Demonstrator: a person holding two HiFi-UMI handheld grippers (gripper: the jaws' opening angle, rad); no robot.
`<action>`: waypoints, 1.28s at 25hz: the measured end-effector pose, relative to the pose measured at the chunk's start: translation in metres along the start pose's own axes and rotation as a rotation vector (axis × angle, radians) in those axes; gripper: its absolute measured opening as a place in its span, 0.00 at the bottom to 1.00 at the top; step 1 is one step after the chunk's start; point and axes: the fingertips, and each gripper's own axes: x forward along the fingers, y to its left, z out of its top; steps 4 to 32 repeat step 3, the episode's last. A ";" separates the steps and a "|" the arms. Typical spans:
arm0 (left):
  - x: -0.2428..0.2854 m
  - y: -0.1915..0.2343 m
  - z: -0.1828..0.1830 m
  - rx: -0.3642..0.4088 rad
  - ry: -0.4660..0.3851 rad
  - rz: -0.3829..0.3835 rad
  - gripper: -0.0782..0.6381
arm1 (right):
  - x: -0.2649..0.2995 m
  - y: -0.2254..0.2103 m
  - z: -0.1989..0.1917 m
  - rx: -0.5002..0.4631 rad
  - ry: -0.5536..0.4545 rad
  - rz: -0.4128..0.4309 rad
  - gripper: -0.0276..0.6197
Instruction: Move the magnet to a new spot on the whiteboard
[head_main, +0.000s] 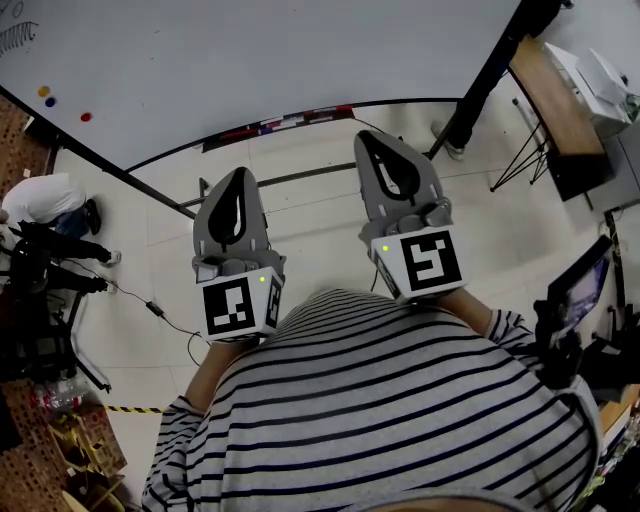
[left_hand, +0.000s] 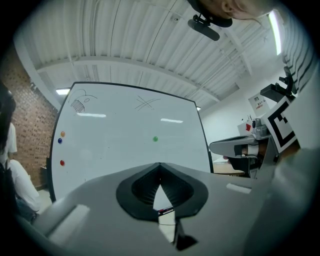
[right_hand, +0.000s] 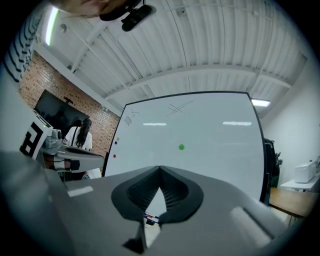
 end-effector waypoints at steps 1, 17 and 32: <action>0.000 0.002 -0.001 -0.001 0.000 0.002 0.13 | 0.002 0.002 0.000 -0.001 0.002 0.003 0.04; -0.001 0.007 -0.002 0.000 0.000 0.007 0.13 | 0.005 0.006 -0.001 -0.003 0.007 0.008 0.04; -0.001 0.007 -0.002 0.000 0.000 0.007 0.13 | 0.005 0.006 -0.001 -0.003 0.007 0.008 0.04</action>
